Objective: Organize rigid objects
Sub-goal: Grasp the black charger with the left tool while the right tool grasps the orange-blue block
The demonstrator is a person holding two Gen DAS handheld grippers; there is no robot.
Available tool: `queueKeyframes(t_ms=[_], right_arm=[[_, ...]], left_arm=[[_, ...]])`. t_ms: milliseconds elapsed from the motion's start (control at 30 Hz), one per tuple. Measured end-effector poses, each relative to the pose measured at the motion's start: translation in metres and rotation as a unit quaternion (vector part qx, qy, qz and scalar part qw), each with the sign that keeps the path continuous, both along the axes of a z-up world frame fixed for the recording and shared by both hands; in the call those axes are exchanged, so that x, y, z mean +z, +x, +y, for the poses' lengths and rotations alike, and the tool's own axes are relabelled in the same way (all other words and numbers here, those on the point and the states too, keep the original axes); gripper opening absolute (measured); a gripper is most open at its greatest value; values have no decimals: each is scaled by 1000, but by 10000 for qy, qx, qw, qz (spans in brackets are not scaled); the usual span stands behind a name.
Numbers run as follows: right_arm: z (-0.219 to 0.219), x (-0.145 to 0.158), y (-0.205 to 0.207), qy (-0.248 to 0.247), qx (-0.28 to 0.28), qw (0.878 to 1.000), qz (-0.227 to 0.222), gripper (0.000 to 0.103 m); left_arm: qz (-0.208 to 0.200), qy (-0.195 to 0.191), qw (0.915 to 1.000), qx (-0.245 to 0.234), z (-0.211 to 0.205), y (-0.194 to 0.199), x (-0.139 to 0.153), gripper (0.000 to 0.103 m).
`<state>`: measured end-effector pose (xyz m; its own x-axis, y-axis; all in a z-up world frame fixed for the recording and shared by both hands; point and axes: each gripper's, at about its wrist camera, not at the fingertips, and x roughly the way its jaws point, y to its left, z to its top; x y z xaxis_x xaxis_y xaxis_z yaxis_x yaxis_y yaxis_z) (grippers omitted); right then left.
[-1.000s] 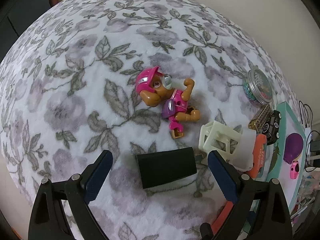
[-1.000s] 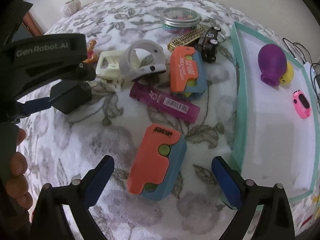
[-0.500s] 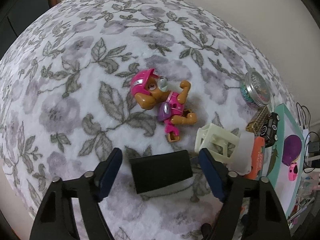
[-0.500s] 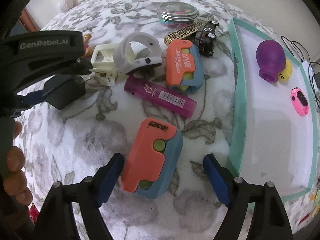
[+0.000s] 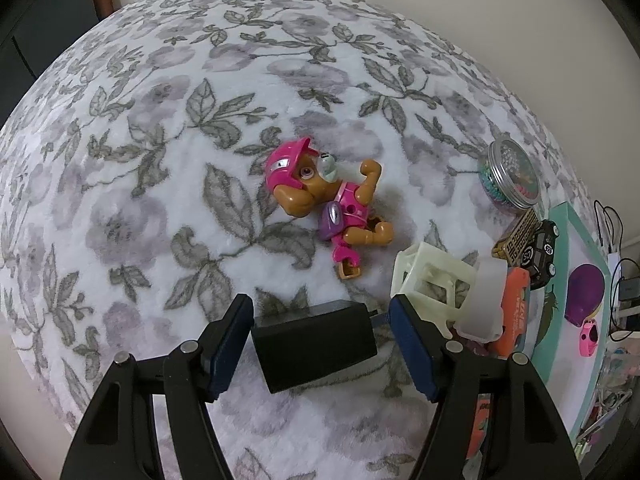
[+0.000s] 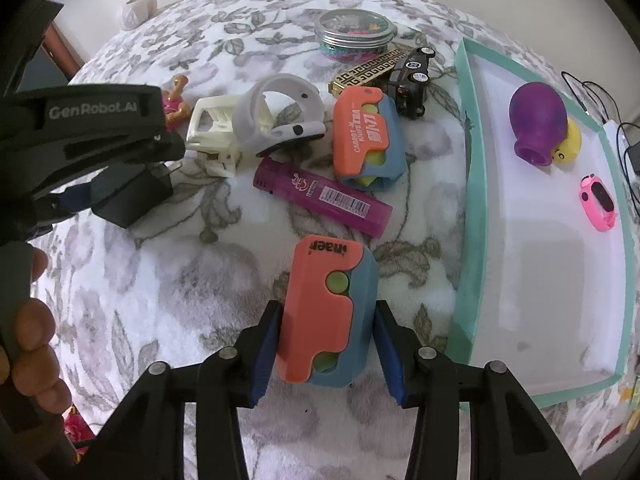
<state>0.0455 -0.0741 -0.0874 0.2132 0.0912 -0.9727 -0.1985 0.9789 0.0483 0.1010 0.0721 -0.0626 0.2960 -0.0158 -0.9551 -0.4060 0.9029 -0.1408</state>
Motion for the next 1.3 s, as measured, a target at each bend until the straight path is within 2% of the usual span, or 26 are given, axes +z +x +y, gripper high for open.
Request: queueKeyframes(t_ms=[300, 333, 400, 433, 533, 733, 833, 867, 900, 933, 1000, 1167, 1300], right_arm=[[-13, 15, 3, 234, -52, 9997, -35, 47], [-14, 17, 3, 251, -57, 9997, -54, 47], [-16, 22, 3, 278, -64, 9995, -109, 47], [-17, 25, 3, 308, -67, 9994, -137, 47], [-21, 30, 5, 402, -93, 9990, -150, 47], [-30, 31, 6, 408, -205, 9989, -92, 47], [-34, 30, 7, 415, -242, 9988, -74, 47], [-34, 30, 7, 419, -247, 9988, -68, 47], [-33, 29, 6, 423, -250, 9988, -62, 47], [-32, 29, 6, 425, -247, 9988, -55, 47], [-33, 29, 6, 431, -233, 9988, -46, 47], [-35, 28, 6, 464, -246, 9986, -56, 47], [-33, 29, 6, 466, -248, 9986, -39, 47]], left_arm=[[-222, 24, 9996, 196, 7, -5, 16, 71], [-263, 11, 9995, 199, 8, -5, 17, 54], [-416, 67, 9989, 197, 8, -6, 28, 41], [-436, 104, 9988, 205, 8, -6, 31, 39], [-449, 101, 9988, 162, 7, -4, 34, 39], [-267, -319, 9986, 330, 17, -6, 18, 39], [-329, -525, 9969, 481, 23, -8, 18, 40], [-354, -569, 9966, 480, 24, -8, 19, 41], [-356, -572, 9966, 476, 24, -8, 20, 46], [-354, -545, 9968, 473, 23, -8, 20, 57], [-308, -531, 9974, 379, 19, -6, 18, 63], [18, -324, 9992, 235, 11, -2, 3, 63], [-51, -411, 9989, 223, 8, -1, -3, 66]])
